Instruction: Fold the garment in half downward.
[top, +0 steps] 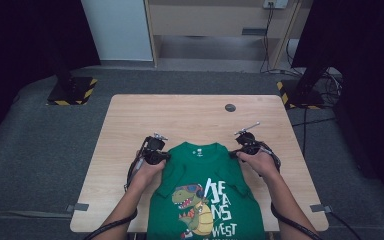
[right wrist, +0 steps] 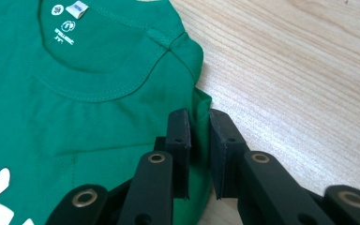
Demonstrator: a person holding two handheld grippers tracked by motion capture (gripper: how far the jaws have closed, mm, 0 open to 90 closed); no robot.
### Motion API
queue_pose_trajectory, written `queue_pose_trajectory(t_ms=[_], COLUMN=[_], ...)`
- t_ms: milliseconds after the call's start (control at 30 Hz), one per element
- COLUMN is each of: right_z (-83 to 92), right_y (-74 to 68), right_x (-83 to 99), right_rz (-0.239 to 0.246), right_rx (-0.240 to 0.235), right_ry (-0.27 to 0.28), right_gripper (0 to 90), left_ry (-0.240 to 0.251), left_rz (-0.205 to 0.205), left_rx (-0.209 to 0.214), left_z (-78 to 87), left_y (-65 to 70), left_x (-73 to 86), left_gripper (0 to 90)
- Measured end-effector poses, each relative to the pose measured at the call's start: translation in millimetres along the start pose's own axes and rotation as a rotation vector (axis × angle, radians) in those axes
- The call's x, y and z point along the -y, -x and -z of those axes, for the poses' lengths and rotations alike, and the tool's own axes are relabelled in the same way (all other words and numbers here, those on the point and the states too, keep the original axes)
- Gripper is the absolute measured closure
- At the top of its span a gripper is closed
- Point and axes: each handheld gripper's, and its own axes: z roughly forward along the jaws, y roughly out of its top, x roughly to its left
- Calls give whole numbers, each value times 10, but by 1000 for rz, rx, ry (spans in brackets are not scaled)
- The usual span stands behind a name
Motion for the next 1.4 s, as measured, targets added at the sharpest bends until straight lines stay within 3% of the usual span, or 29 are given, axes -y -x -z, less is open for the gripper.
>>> queue_pose_trajectory(t_ms=[100, 300, 567, 1000, 1267, 1400], right_z=[21, 91, 183, 232, 318, 332], right_y=[18, 45, 98, 115, 143, 146], right_x=[24, 51, 75, 97, 48, 34], right_rz=[-11, -38, -79, -79, -97, -96], right_rx=[-20, -53, -76, -68, -51, -48], right_ry=[9, 44, 88, 100, 159, 161], right_gripper=[824, 850, 846, 884, 884, 884], left_ry=[19, 10, 11, 20, 40, 42], left_rz=[16, -8, -8, 3, 9, 10], left_rx=[-3, -22, -28, -30, -58, -64], left_z=[-2, -2, -3, -6, -4, -3], left_y=[-1, 26, 38, 32, -15, -20], left_x=[23, 11, 12, 15, -34, -63], left_gripper=[840, 862, 865, 869, 879, 879])
